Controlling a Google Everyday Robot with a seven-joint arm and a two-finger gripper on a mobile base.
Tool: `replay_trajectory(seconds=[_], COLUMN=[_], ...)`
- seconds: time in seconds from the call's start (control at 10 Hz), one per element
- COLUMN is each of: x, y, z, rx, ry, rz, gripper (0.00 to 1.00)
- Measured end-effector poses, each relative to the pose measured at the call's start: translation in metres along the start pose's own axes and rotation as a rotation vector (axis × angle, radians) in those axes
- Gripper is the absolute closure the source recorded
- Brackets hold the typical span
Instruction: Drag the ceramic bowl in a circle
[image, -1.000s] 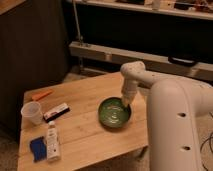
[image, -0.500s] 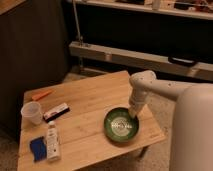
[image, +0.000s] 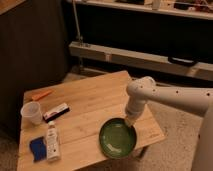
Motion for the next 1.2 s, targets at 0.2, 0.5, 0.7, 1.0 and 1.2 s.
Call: replay_trajectory(seconds=[0.2, 0.5, 0.7, 1.0, 1.2], x=[-0.037, -0.087, -0.109, -0.136, -0.166], y=[0.029, 0.083, 0.107, 0.118, 0.114], z=[-0.009, -0.016, -0.018, -0.015, -0.010], rx=[-0.001, -0.014, -0.025, -0.030, -0.029], ry=[-0.035, -0.063, -0.075, -0.079, -0.086], rz=[-0.076, -0.192, -0.244, -0.273, -0.254], gripper=[1.00, 1.00, 1.00, 1.00, 1.00])
